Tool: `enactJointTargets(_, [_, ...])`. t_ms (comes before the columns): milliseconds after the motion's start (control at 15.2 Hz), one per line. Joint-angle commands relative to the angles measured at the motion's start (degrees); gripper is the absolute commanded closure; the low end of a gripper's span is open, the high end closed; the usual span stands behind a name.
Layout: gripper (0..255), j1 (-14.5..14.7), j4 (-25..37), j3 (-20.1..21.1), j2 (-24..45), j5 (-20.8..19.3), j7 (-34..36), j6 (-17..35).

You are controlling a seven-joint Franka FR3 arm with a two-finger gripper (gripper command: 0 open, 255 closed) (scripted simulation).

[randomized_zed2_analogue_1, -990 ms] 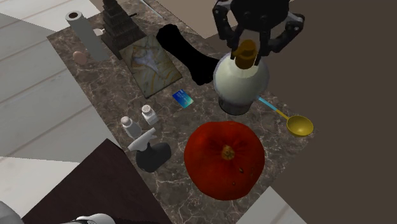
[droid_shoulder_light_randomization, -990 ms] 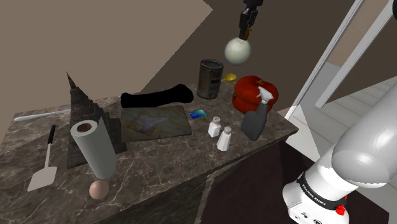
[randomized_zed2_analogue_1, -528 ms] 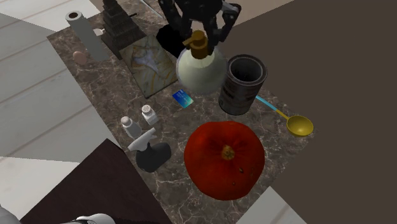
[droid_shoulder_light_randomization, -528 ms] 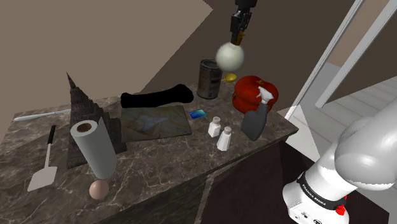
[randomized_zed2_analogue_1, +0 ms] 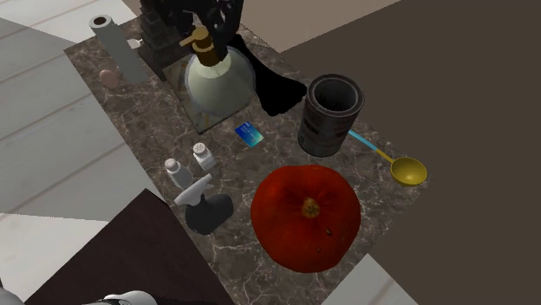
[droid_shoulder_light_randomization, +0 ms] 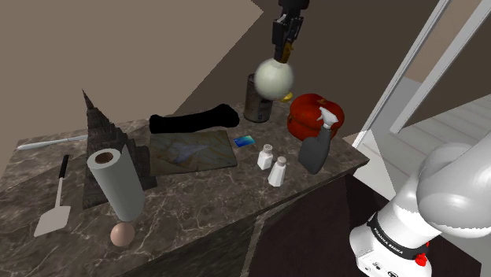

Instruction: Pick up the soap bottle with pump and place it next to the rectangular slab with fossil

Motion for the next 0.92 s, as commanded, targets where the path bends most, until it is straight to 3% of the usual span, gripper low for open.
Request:
enactJointTargets(0, [255,1.16,-0.62,1.90,-0.66,0.41,3.08,-0.08])
enactJointTargets(858, [255,7.92,0.38,13.83,-0.45,3.04,21.32,-1.01])
